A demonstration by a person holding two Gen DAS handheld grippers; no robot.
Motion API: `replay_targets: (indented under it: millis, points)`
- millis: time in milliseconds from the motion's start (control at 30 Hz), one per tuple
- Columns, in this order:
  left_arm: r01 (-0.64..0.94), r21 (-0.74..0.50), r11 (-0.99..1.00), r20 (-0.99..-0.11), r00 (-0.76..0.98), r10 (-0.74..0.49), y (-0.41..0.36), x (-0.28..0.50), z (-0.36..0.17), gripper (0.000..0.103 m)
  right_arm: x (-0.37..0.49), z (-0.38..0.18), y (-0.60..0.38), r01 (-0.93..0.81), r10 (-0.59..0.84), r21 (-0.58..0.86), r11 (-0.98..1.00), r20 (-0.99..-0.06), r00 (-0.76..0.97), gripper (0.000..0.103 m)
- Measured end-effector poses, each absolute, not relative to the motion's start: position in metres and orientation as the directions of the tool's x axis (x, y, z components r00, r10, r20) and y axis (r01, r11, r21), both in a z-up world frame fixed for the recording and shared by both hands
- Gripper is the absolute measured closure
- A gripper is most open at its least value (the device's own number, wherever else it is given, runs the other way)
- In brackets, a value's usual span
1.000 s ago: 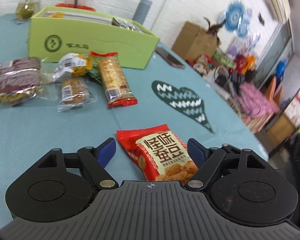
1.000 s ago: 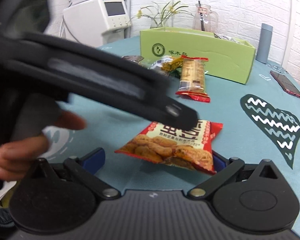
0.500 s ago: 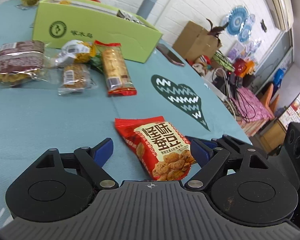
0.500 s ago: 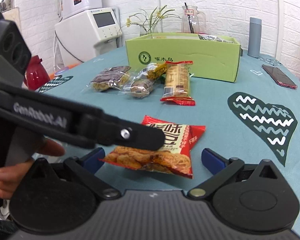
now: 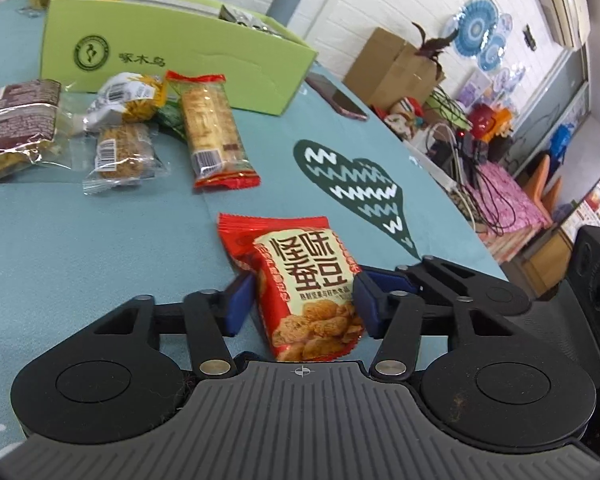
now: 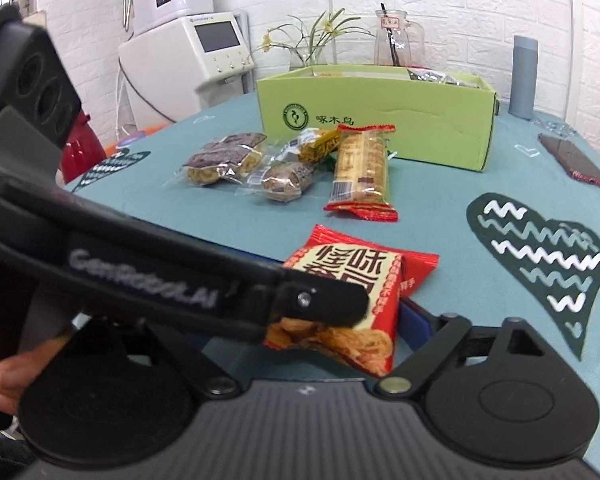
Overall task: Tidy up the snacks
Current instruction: 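Carry the red peanut packet into the box and open the left gripper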
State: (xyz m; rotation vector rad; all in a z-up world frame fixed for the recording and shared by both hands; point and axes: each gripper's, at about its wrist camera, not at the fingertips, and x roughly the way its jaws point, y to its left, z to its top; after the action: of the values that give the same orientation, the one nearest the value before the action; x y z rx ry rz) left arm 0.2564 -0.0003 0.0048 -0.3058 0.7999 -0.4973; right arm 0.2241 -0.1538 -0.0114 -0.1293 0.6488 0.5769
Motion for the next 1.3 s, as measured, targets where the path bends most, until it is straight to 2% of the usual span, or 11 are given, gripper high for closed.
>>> replay_targets:
  millis: [33,67,300,500,667,900,1000,1067,1133,1167,1300]
  points:
    - [0.311,-0.432,0.847,-0.603,0.598,-0.527,0.000,0.255,0.006,0.090,0.222,-0.009,-0.154,-0.545,0.465,0.058,0.837,-0.601,0.650,0.017]
    - [0.306,-0.437,0.846,-0.603,0.598,-0.528,0.002,0.254,0.009,0.091,0.221,-0.007,-0.155,-0.547,0.470,0.064,0.835,-0.600,0.647,0.018]
    - [0.291,-0.494,0.819,-0.539,0.637,-0.551,0.016,0.267,0.046,0.089,0.231,0.030,-0.146,-0.578,0.485,-0.018,0.816,-0.523,0.701,0.017]
    - [0.314,-0.437,0.843,-0.441,0.742,-0.505,0.032,0.350,0.113,0.089,0.317,0.084,-0.114,-0.578,0.471,-0.190,0.794,-0.410,0.781,0.015]
    - [0.264,-0.384,0.885,-0.494,0.751,-0.438,0.040,0.446,0.121,0.087,0.422,0.097,-0.090,-0.596,0.469,-0.171,0.784,-0.466,0.750,0.014]
    - [0.179,-0.394,0.901,-0.598,0.695,-0.399,0.058,0.543,0.074,0.086,0.520,0.053,-0.059,-0.627,0.424,-0.140,0.767,-0.622,0.658,0.016]
    - [0.174,-0.360,0.916,-0.623,0.686,-0.376,0.058,0.551,0.057,0.077,0.536,0.042,-0.065,-0.646,0.481,-0.014,0.763,-0.655,0.583,0.018]
    - [0.189,-0.370,0.910,-0.600,0.699,-0.389,0.062,0.549,0.055,0.070,0.534,0.043,-0.066,-0.653,0.489,-0.017,0.758,-0.648,0.584,0.017]
    - [0.201,-0.409,0.890,-0.568,0.707,-0.421,0.067,0.545,0.057,0.050,0.530,0.042,-0.065,-0.647,0.475,-0.050,0.761,-0.638,0.607,0.013]
    - [0.200,-0.418,0.886,-0.558,0.713,-0.424,0.068,0.544,0.059,0.046,0.530,0.043,-0.065,-0.644,0.471,-0.054,0.763,-0.636,0.612,0.012]
    - [0.212,-0.401,0.891,-0.516,0.752,-0.411,0.066,0.525,0.082,0.044,0.508,0.061,-0.075,-0.620,0.483,-0.059,0.782,-0.571,0.663,0.010]
